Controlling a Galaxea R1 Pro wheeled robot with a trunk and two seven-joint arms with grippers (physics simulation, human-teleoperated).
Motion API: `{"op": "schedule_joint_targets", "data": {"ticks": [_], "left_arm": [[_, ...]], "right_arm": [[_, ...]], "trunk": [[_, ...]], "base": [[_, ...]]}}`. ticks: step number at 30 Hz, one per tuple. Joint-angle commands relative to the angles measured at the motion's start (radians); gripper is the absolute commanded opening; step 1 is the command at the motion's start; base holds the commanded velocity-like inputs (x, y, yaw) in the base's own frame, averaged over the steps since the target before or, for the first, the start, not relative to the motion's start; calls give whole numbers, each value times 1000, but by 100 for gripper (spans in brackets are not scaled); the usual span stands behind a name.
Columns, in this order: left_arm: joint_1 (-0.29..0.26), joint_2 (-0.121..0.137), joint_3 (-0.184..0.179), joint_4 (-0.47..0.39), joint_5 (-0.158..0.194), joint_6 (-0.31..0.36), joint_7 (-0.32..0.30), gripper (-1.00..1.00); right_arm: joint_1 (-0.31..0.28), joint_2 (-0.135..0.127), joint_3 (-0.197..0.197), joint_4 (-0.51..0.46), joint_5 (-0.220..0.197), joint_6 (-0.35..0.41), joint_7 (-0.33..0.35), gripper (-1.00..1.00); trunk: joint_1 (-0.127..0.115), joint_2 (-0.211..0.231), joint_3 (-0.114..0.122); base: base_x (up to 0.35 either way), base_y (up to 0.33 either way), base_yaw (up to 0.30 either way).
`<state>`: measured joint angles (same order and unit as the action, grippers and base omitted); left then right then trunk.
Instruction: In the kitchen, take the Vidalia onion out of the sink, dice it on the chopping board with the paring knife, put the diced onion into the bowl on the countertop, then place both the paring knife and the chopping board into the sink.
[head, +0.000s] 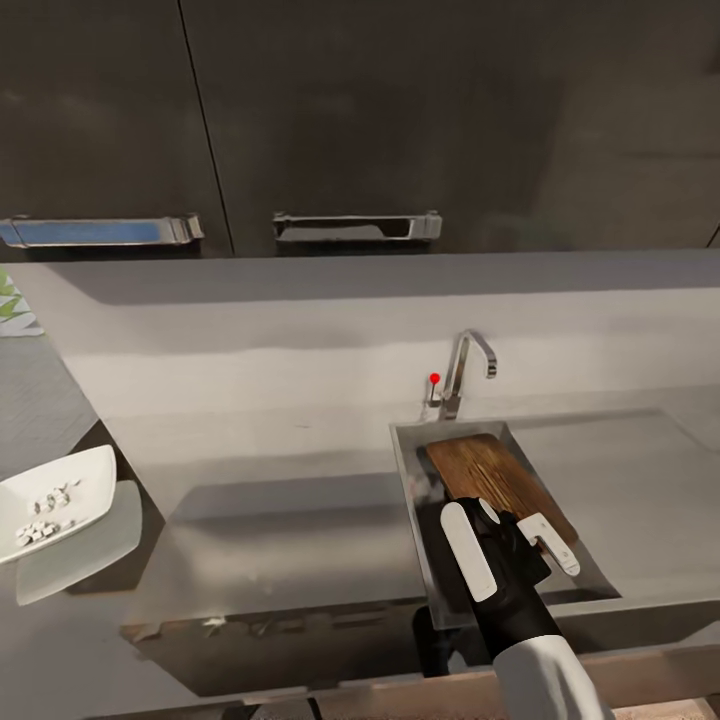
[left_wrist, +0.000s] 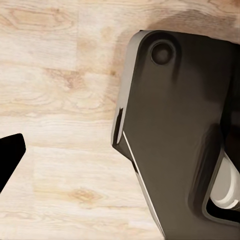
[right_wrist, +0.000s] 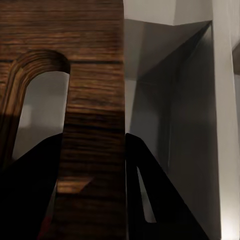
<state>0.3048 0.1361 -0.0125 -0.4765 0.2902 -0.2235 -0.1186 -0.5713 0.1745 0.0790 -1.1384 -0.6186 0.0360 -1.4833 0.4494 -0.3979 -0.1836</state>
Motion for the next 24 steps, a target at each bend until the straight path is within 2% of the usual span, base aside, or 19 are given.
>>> {"op": "schedule_joint_targets", "data": {"ticks": [1,6,13,24], "left_arm": [[0,0,-1,-1,10,0,-5,100],[0,0,-1,-1,10,0,-5,100],[0,0,-1,-1,10,0,-6,100],[0,0,-1,-1,10,0,-5,100]], "right_arm": [[-1,0,1,0,-3,4,-4,-100],[-1,0,1,0,-4,4,-3,-100],[-1,0,1,3,-4,4,-3,-100],[-1,0,1,3,-4,4,-3,-100]], "trunk": [[1,-2,-3],[1,-2,-11],[1,-2,-23],[1,-2,-40]], "base": [[0,0,0],[25,0,0],[189,-17,0],[16,-2,0]]}}
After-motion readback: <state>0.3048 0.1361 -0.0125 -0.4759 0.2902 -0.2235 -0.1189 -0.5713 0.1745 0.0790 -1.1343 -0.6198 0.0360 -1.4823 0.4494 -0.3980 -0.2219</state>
